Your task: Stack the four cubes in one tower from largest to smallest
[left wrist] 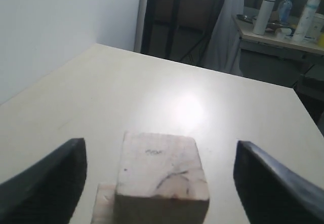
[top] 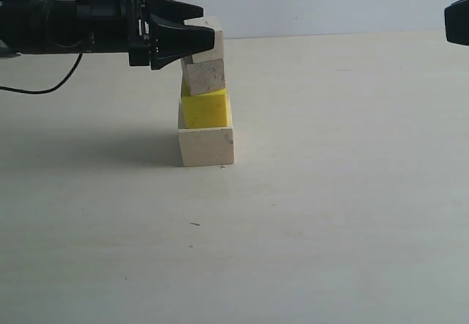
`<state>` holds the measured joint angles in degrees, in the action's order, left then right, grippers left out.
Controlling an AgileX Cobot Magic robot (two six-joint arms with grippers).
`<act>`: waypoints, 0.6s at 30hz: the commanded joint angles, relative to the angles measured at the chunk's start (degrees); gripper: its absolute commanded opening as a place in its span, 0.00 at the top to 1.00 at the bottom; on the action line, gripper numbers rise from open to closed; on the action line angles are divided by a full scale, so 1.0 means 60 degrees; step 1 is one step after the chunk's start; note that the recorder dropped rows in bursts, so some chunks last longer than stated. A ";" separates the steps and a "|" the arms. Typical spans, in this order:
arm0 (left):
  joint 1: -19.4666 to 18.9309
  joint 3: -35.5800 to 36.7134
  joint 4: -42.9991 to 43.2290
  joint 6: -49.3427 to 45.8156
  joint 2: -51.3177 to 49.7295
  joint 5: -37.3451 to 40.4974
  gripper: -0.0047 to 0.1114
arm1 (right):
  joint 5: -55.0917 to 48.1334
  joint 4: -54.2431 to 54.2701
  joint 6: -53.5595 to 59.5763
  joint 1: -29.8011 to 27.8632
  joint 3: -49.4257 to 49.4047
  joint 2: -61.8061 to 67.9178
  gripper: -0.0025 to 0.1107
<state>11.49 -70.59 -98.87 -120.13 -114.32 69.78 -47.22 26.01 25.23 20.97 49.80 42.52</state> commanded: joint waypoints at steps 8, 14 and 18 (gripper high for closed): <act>-0.1352 -0.0028 0.0161 0.0354 0.1198 0.0030 0.43 | 0.0694 0.0087 0.0027 -0.0041 -0.0037 0.0150 0.98; -0.1511 -0.0028 0.0828 0.0354 0.1692 0.0030 0.75 | 0.1421 0.0258 0.0129 -0.0041 -0.0037 0.1425 0.98; -0.1511 -0.0028 0.1036 0.0507 0.1876 0.0030 0.96 | 0.1831 0.1415 0.1361 -0.0041 -0.0037 0.2925 0.98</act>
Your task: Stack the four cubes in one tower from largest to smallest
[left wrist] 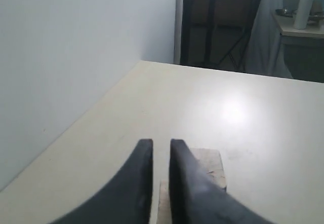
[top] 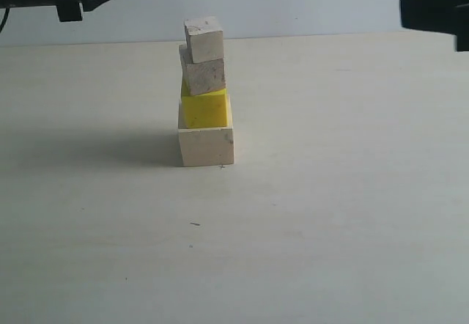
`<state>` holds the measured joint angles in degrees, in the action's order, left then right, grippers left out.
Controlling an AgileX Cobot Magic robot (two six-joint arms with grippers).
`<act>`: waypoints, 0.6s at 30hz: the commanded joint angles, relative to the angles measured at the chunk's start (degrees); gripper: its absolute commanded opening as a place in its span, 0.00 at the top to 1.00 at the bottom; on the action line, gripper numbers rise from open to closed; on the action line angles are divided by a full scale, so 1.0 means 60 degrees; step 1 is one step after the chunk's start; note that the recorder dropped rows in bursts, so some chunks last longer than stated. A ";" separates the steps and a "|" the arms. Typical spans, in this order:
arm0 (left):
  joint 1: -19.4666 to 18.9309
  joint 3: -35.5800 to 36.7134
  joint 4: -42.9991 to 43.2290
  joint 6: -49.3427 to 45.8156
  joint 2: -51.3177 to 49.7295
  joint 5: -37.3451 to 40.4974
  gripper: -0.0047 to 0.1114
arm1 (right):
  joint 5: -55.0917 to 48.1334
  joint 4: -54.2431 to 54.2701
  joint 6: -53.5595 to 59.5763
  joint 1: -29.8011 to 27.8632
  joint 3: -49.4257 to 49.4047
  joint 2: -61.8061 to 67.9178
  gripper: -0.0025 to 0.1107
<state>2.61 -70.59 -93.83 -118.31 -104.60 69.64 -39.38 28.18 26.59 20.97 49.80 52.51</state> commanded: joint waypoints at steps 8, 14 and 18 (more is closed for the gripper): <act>-0.0031 -0.0003 0.0742 0.1013 0.0303 0.0053 0.96 | 0.0849 0.5926 0.5883 -0.0041 -0.0037 0.3956 0.98; -0.0031 -0.0003 0.0973 0.1639 0.0303 -0.0252 0.96 | 0.1735 0.7769 0.8482 0.0716 -0.0037 0.5439 0.98; -0.0031 -0.0003 0.0986 0.1899 0.0303 -0.0602 0.96 | 0.2142 0.9280 1.0063 0.1491 -0.0037 0.6499 0.98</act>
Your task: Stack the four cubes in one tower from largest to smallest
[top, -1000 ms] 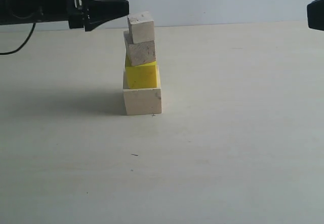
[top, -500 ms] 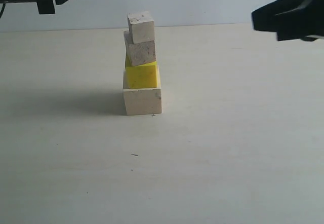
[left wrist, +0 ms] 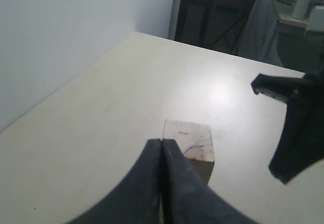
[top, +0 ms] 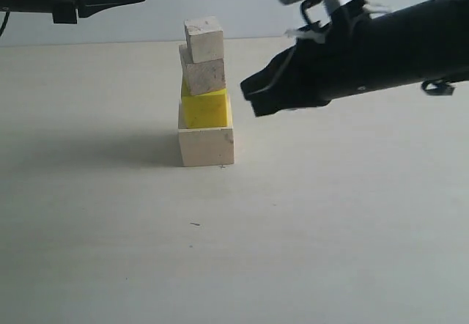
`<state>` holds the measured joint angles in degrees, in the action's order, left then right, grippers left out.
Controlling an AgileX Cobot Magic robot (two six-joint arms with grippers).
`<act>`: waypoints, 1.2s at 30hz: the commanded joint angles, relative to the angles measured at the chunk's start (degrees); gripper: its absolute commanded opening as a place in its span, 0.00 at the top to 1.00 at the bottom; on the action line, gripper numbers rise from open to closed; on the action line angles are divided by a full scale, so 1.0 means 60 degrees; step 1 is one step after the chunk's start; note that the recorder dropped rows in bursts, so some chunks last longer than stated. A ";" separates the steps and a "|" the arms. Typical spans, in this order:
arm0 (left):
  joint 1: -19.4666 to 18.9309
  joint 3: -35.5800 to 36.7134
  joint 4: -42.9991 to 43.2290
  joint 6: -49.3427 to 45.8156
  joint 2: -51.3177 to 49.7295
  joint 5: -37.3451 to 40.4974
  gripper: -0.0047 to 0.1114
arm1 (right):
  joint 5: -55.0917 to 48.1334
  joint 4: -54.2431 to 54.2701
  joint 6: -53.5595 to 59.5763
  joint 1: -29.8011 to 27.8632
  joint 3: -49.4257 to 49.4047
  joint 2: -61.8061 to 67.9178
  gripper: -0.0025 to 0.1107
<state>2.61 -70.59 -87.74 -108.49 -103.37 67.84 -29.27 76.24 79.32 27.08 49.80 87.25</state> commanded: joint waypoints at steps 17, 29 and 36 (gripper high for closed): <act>-0.0053 -0.0003 0.0319 0.0413 0.0098 -0.1272 0.96 | 0.0880 0.3951 0.3593 0.1074 0.1168 0.2270 0.98; -0.0053 -0.0003 0.0319 0.0413 0.0098 -0.1272 0.96 | 0.1568 0.3951 0.3572 0.1213 0.1524 0.2289 0.98; -0.0053 -0.0003 0.0319 0.0413 0.0098 -0.1272 0.96 | 0.1637 0.3951 0.3572 0.1213 0.1576 0.2289 0.98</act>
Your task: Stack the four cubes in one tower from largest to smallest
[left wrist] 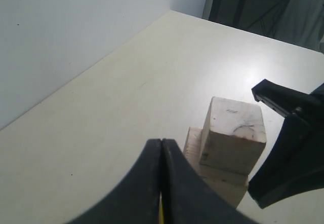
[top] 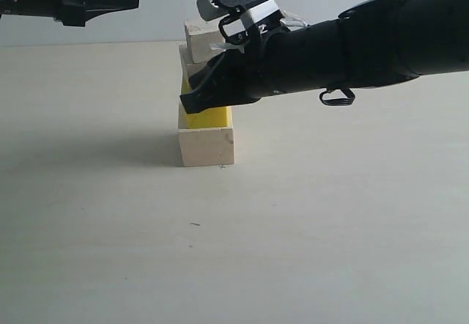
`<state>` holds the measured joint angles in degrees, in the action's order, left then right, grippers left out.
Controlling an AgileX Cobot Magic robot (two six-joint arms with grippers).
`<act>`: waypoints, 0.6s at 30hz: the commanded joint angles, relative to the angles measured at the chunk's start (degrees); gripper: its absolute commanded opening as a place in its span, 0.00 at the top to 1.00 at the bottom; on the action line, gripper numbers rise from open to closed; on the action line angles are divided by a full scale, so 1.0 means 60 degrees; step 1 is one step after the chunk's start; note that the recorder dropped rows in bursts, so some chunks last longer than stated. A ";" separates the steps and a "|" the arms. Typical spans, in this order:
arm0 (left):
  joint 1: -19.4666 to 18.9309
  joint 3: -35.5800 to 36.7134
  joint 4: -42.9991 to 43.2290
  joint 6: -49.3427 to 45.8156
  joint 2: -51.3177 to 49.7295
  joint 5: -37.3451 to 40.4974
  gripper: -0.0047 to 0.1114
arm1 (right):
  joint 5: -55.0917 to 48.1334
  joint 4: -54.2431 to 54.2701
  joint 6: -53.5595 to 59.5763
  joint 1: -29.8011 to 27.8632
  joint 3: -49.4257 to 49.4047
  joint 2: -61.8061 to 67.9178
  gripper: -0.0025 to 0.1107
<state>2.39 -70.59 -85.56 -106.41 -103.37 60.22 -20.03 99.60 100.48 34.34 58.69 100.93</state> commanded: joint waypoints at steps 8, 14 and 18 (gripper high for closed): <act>-0.0016 -0.0003 -0.0061 0.0065 0.0098 -0.0001 0.96 | 0.0019 0.0058 -0.0037 0.0003 0.0122 0.0361 0.98; -0.0016 -0.0003 -0.0043 0.0065 0.0098 -0.0001 0.96 | 0.0042 0.0058 -0.0037 0.0003 0.0433 0.0382 0.98; -0.0016 -0.0003 -0.0043 0.0065 0.0098 -0.0001 0.96 | 0.0063 0.0058 -0.0037 0.0003 0.0481 0.0382 0.98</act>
<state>2.39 -70.59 -85.56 -106.41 -103.37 60.22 -19.67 99.60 100.35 34.34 61.03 103.29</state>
